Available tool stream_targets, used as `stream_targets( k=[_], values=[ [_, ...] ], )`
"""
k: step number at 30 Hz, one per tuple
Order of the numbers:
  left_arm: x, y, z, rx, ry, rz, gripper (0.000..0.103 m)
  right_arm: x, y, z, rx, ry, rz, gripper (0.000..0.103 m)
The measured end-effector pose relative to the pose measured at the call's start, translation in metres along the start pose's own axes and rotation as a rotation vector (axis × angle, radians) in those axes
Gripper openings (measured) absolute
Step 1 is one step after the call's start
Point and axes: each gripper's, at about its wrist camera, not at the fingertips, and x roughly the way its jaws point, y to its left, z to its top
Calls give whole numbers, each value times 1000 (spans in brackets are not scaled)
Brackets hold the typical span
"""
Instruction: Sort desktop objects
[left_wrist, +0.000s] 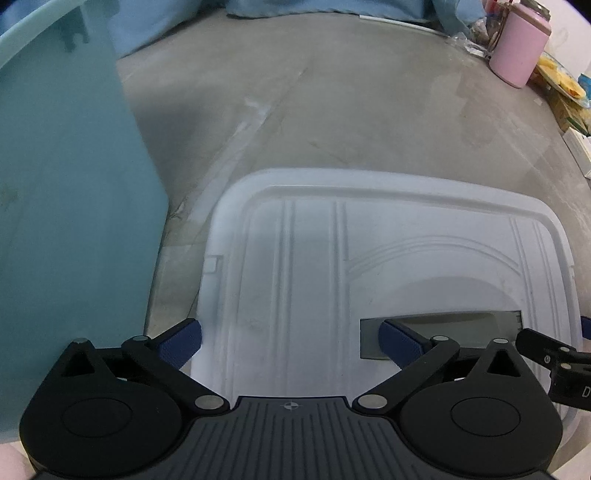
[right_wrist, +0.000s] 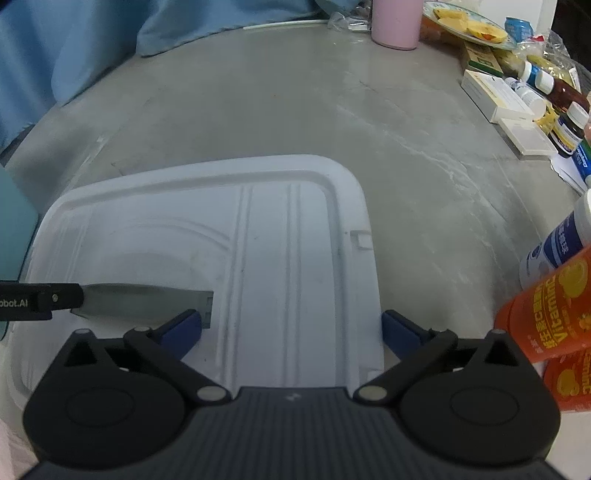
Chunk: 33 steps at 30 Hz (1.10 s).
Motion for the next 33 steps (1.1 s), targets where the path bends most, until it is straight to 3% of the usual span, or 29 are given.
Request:
stream_targets(
  k=[14, 33],
  values=[
    [-5, -8, -12, 13, 16, -5, 103, -9, 4, -19, -32, 23, 3, 103],
    [-39, 7, -95, 6, 54, 0, 103, -36, 6, -75, -53, 52, 12, 103]
  ],
)
